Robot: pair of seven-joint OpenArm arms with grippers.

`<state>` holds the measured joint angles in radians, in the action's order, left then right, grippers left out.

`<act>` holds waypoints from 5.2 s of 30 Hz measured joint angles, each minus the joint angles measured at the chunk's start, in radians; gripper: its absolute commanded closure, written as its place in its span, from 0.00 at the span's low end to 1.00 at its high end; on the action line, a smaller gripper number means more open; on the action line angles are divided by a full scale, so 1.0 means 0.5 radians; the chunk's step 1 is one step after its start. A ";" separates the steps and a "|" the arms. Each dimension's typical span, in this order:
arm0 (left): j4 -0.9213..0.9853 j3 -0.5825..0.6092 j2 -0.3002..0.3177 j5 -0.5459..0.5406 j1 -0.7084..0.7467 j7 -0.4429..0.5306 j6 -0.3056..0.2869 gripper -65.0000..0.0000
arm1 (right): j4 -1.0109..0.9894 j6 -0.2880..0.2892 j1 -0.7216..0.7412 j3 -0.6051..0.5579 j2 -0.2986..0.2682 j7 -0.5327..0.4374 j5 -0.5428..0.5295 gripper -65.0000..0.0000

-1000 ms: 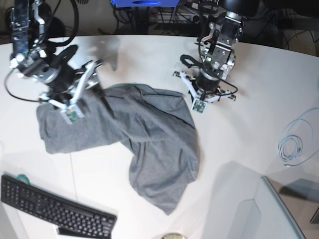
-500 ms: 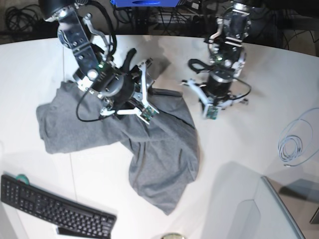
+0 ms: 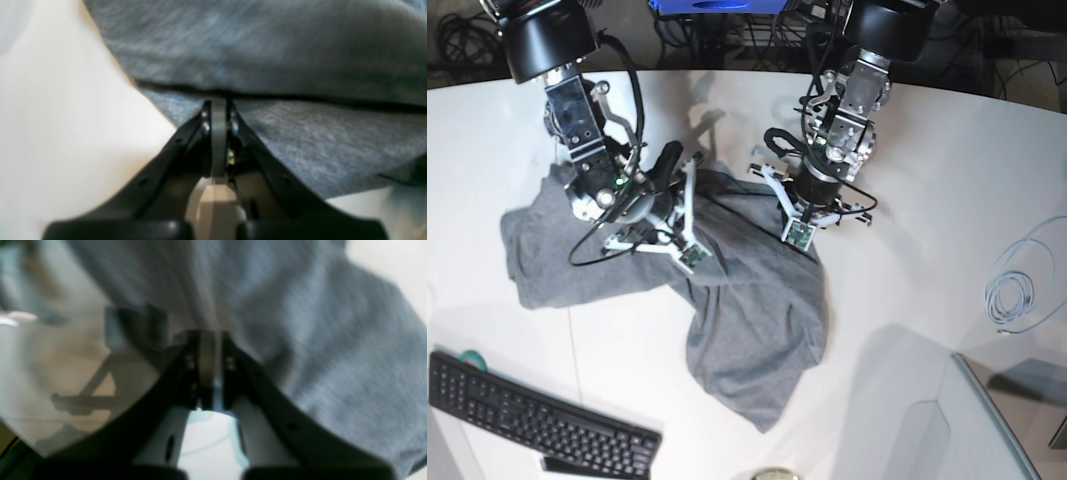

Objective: Layout the t-shirt on the table in an organized manner, then fold the t-shirt properly
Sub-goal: 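Release the shirt end with the right gripper and move it beside the left gripper, then grasp the shirt fabric with the right gripper next to the left gripper, then release the left gripper and raise it while the right gripper holds the shirt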

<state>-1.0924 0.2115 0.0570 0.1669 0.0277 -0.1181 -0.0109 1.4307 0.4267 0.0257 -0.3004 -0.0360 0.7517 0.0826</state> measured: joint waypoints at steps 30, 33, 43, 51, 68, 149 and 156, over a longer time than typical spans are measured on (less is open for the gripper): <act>-0.164 -0.018 0.153 0.009 0.195 0.011 0.038 1.00 | 0.117 0.000 -0.290 -0.385 0.117 -0.279 0.607 0.54; -0.164 -0.018 0.152 0.011 0.195 0.011 0.038 1.00 | 0.056 -0.104 -0.231 -0.385 0.157 -0.292 0.600 0.58; -0.164 -0.018 0.153 0.009 0.194 0.011 0.038 1.00 | -0.105 -0.212 -0.140 -0.388 0.144 -0.287 0.606 0.70; -0.159 -0.018 0.154 0.008 0.188 0.011 0.037 1.00 | -0.101 -0.212 -0.141 -0.388 0.143 -0.286 0.607 0.90; -0.156 -0.014 0.187 -0.008 0.178 0.013 0.021 1.00 | 0.281 -0.211 -0.104 -0.389 0.144 -0.036 0.607 0.91; -1.112 -0.992 0.323 -1.209 1.219 -0.140 -0.352 0.24 | 0.040 -0.660 -0.255 -0.731 0.066 -0.331 0.600 0.44; -1.112 -1.186 0.223 -1.196 1.233 -0.162 -0.496 0.24 | 0.008 -0.696 -0.197 -0.729 0.062 -0.323 0.613 0.44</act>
<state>-1.6482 -0.3817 0.1684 -0.4309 0.6441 -0.1989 -0.2588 1.4345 0.0788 -0.0727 -0.6651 -0.0051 0.5900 0.3889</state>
